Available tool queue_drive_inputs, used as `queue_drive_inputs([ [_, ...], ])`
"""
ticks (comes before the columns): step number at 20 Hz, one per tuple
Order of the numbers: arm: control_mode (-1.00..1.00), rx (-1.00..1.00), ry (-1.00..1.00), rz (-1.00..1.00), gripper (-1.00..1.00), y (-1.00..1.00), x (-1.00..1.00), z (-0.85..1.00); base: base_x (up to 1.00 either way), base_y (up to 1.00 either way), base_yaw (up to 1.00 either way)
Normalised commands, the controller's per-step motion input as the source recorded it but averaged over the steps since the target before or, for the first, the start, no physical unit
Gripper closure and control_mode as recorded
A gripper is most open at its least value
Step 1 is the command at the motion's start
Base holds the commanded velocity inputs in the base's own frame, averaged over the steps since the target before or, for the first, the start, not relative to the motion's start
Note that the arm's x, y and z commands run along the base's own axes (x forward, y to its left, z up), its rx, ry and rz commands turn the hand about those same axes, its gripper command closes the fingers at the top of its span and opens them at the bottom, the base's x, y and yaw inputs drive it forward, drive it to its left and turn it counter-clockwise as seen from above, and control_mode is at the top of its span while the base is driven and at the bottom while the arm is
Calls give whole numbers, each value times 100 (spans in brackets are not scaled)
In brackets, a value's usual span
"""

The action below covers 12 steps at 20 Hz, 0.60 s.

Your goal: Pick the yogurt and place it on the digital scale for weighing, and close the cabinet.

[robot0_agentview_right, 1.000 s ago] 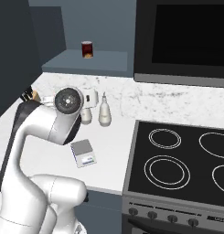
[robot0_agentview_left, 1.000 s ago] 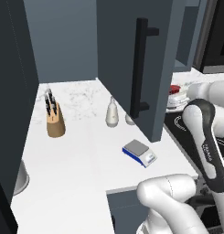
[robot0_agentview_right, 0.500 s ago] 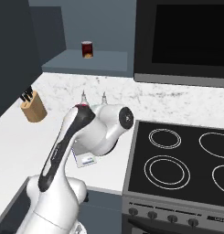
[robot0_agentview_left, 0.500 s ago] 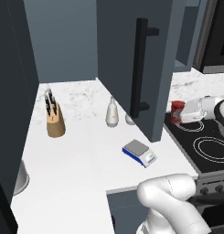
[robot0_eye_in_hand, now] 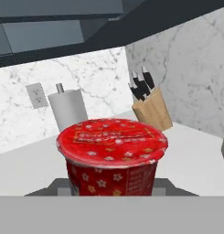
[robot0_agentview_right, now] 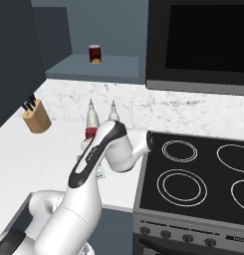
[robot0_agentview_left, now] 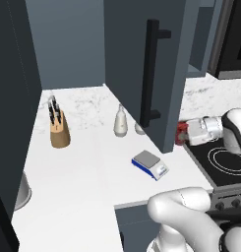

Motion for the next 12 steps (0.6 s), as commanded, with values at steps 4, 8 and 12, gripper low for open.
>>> queue_drive_inputs([
  [4, -100, 0, 0, 2, 100, 51, 17, -58, 0, 0, 0],
  [8, -100, 0, 0, 4, 100, 33, 25, -51, 0, 0, 0],
  [12, -100, 0, 0, 8, 100, 32, 28, -49, 0, 0, 0],
])
